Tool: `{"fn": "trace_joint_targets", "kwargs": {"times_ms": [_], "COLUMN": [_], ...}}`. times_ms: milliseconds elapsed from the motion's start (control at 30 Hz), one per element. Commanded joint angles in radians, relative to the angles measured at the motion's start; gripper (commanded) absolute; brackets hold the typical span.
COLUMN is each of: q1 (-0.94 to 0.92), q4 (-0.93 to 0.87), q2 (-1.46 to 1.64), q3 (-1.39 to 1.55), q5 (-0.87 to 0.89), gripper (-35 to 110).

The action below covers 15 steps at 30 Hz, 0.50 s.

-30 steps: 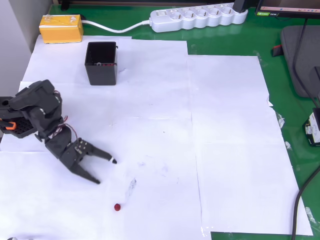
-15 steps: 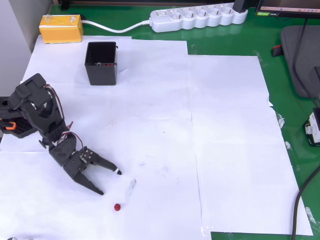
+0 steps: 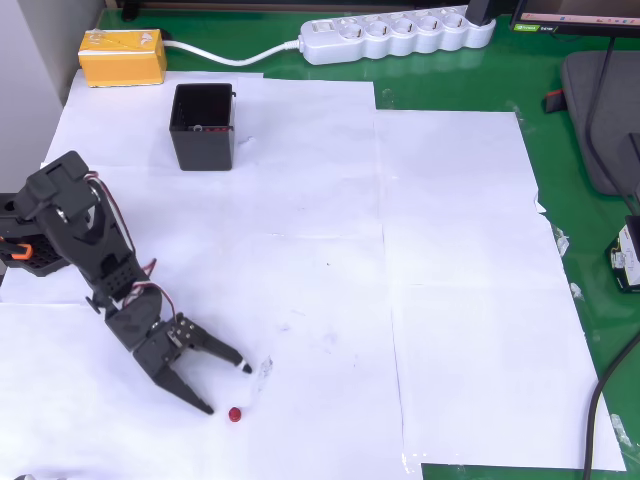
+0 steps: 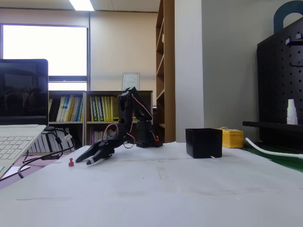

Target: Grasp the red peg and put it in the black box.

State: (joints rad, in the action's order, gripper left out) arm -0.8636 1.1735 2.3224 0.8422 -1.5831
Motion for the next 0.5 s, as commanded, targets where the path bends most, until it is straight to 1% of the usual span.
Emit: {"fn": "trace_joint_targets", "kwargs": {"times_ms": [0, 133, 467], "q1": [-0.023, -0.017, 0.026], "q4": [-0.005, -0.012, -0.121], "q2": [0.015, 0.040, 0.006], "q3": [0.071, 0.118, 0.121], "q5": [-0.018, -0.003, -0.002], "gripper": [30, 30, 30]}}
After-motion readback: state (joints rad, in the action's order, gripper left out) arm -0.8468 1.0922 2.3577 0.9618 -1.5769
